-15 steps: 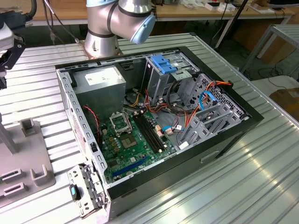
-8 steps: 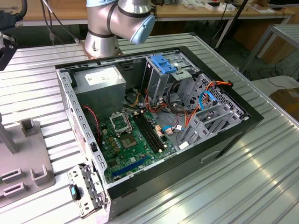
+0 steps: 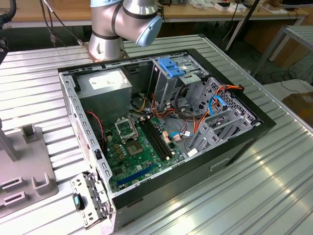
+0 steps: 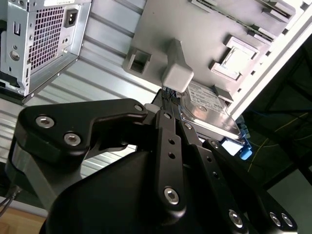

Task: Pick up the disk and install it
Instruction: 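Reach for the disk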

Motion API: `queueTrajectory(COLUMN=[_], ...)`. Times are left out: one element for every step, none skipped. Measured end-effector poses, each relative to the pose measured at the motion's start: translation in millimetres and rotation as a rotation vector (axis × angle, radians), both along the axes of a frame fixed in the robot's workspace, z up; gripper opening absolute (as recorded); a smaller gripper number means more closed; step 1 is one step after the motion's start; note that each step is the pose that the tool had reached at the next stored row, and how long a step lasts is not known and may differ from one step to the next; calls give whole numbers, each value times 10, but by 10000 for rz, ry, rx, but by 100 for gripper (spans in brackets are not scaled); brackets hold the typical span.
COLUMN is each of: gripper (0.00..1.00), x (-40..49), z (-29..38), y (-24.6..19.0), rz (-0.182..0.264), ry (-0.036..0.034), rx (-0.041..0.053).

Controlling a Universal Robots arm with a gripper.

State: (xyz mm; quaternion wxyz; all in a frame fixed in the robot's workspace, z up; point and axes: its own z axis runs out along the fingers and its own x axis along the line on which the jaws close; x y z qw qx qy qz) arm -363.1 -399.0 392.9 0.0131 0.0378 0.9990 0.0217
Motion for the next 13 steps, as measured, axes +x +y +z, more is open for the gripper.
queueTrajectory(gripper=[11, 11, 11, 11, 11, 11, 11, 11, 11, 11, 11, 11, 11], x=[-15, -25, -34, -48, -80, -104, -118, -131, -163, -196, -225, -295, -356], z=[0, 0, 0, 0, 0, 0, 0, 0, 0, 1, 0, 0, 0], y=[0, 0, 0, 0, 0, 0, 0, 0, 0, 0, 0, 0, 0], rz=[-1, -1, 0, 0, -1, -1, -1, 0, 0, 0, 0, 0, -1], ry=[0, -1, 0, 0, -1, -1, 0, 0, 0, 1, 0, -1, 0], rx=[0, 0, 0, 0, 0, 0, 0, 0, 0, -1, 0, 0, 0])
